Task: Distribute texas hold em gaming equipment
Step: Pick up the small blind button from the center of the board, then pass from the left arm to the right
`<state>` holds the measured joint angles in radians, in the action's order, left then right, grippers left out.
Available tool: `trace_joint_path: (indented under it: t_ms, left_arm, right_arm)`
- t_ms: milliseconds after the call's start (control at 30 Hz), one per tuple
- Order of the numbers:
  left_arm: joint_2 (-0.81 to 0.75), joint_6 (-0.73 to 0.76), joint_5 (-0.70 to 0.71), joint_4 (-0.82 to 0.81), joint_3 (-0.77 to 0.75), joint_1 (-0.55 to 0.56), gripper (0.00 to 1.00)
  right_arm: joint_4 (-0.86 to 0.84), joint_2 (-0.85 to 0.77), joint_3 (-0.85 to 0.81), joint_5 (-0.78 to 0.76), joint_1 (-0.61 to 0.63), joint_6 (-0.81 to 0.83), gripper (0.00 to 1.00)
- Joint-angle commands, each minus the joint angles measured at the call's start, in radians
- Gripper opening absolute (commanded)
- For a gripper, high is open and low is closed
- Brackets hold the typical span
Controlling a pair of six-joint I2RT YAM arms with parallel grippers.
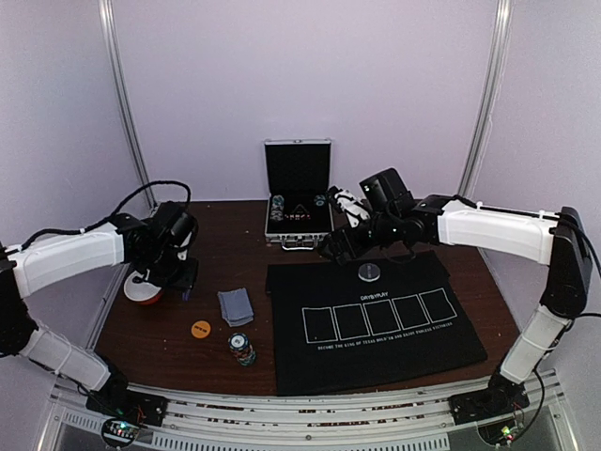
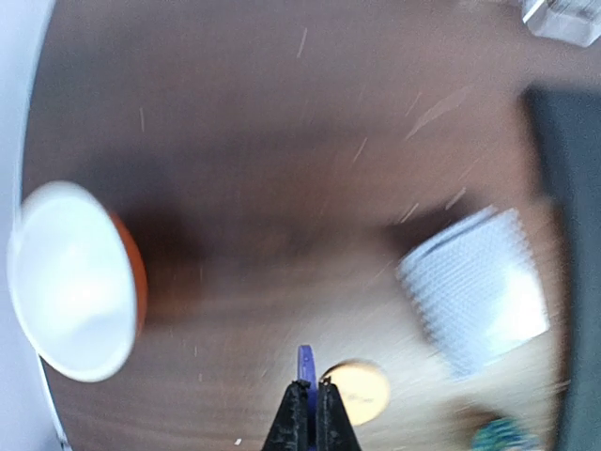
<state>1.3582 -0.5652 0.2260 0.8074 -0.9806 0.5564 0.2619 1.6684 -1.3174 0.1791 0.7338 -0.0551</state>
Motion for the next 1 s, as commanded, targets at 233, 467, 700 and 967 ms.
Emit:
trace_joint_path:
  t_ms: [233,467,700,967]
  left_arm:
    - [-0.23,0.247,-0.446,-0.464,-0.208,0.002,0.0]
    - [-0.207,0.25,-0.746,-0.668,-0.264,0.031,0.0]
    - [-0.162,0.252,-0.85,-0.757,-0.287,0.084,0.0]
    - [-0.152,0.256,-0.85,-0.769,-0.282,0.091,0.0]
  right_arm:
    - [-0.261,-0.143,-0.032,0.31,0.041,-0.069,0.95]
    - [-0.62,-0.069,-0.097,0.514,0.067,-0.284,0.88]
    - [-0.72,0.052,-0.217,0.638,0.088,-0.4,0.81]
    - [-0.708,0.102,-0.258,0.684,0.097,-0.405,0.44]
